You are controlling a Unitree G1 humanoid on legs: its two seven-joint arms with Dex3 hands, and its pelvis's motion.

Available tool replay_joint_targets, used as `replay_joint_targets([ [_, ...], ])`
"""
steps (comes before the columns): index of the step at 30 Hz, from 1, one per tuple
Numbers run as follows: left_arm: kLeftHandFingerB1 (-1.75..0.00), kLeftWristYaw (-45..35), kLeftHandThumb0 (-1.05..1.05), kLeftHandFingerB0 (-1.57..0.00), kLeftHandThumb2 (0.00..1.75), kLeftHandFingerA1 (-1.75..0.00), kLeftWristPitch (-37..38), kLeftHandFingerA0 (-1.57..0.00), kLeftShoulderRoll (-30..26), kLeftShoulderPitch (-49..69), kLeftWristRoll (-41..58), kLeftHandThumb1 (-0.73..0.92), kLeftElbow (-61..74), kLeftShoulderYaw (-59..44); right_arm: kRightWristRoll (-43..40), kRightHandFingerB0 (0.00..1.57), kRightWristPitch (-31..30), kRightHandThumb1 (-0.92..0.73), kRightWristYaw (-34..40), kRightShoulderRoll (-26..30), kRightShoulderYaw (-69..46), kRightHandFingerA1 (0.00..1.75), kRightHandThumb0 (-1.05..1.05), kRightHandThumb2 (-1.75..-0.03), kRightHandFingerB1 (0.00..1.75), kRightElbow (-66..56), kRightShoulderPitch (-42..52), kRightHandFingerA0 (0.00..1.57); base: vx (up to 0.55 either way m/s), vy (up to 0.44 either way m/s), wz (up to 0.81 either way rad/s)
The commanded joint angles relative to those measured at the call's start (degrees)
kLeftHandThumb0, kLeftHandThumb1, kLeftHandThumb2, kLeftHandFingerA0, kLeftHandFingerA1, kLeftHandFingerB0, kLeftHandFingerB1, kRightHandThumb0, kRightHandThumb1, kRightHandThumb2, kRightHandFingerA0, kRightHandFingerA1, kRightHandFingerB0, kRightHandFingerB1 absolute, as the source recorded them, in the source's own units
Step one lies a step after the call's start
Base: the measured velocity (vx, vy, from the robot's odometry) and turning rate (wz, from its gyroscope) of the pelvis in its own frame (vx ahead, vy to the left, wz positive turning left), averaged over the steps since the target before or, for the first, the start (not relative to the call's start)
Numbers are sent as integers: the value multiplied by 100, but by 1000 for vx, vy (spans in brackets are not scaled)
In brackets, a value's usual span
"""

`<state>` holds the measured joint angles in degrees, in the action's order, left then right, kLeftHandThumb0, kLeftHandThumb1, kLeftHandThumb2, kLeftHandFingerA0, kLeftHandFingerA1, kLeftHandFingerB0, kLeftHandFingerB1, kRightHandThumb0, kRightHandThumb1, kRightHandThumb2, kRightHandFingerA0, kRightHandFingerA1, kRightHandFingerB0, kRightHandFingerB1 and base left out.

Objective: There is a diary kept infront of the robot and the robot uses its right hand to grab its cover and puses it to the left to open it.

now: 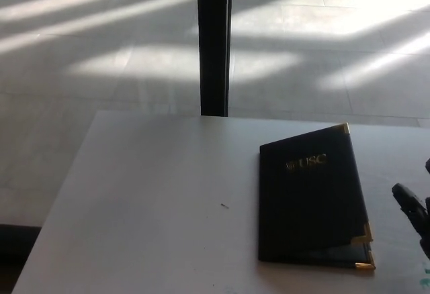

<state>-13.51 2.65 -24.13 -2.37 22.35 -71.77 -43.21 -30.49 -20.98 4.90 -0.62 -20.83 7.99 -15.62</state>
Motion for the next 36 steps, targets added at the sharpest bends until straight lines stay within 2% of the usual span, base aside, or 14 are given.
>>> replay_joint_targets([
  [1,-130,-7,-105,-40,150,-151,122,-66,-93,35,117,72,14,36,258,13,92,-82,68,-205,328,49,-84,-108,47,-249,41,18,0,0,0],
  [2,-130,3,-105,-39,151,-151,127,-64,-97,42,103,72,17,60,301,13,126,-81,17,-207,402,49,-84,-108,47,-268,37,18,0,0,0],
  [3,-129,33,-105,-40,150,-150,154,-66,-94,40,97,71,-4,70,369,15,100,-92,83,-224,481,44,-84,-79,39,-346,31,25,0,0,0],
  [10,-129,77,-105,-39,152,-150,177,-63,-110,69,80,73,35,156,558,17,113,-92,173,-306,748,44,-90,-79,41,-542,20,27,0,0,0],
  [12,-124,22,-105,-32,151,-147,137,-58,-114,66,151,73,20,129,588,15,33,-92,203,-343,799,44,-85,-82,40,-590,101,25,0,0,0],
  [13,-126,41,-105,-35,151,-149,143,-63,-116,56,148,74,0,136,556,14,8,-92,183,-372,790,44,-86,-81,40,-574,135,23,0,0,0],
  [14,-126,41,-105,-34,152,-148,152,-59,-118,58,144,74,-9,146,535,13,-16,-83,179,-411,791,49,-84,-109,47,-559,181,18,0,0,0],
  [17,-130,65,-105,-40,152,-150,163,-61,-115,60,156,72,-10,152,546,12,-80,-83,203,-502,829,49,-84,-108,46,-551,309,17,0,0,0],
  [21,-125,72,-105,-36,150,-147,168,-62,-96,47,157,73,2,188,583,11,-94,-82,185,-618,877,48,-86,-108,46,-478,477,16,0,0,0],
  [22,-127,107,-105,-38,150,-148,150,-63,-89,35,196,72,8,156,580,11,-103,-92,184,-644,882,42,-87,-80,37,-470,512,20,0,0,0],
  [28,-130,117,-105,-41,151,-150,189,-65,-107,23,161,74,17,218,435,9,-48,-92,266,-1002,828,42,-89,-80,34,-480,608,18,0,0,0],
  [29,-130,102,-105,-39,152,-150,185,-63,-109,28,149,74,30,244,345,2,-90,-50,352,-1175,809,49,-36,-113,51,-528,595,1,0,0,0],
  [30,-127,53,-105,-36,152,-149,184,-61,-116,30,166,75,15,241,335,9,-89,-92,390,-1276,815,41,-90,-80,33,-547,585,17,0,0,0],
  [36,-126,82,-105,-33,153,-148,213,-59,-99,48,182,75,15,252,249,9,17,-92,603,-1771,967,41,-94,-79,33,-559,494,18,0,0,0],
])
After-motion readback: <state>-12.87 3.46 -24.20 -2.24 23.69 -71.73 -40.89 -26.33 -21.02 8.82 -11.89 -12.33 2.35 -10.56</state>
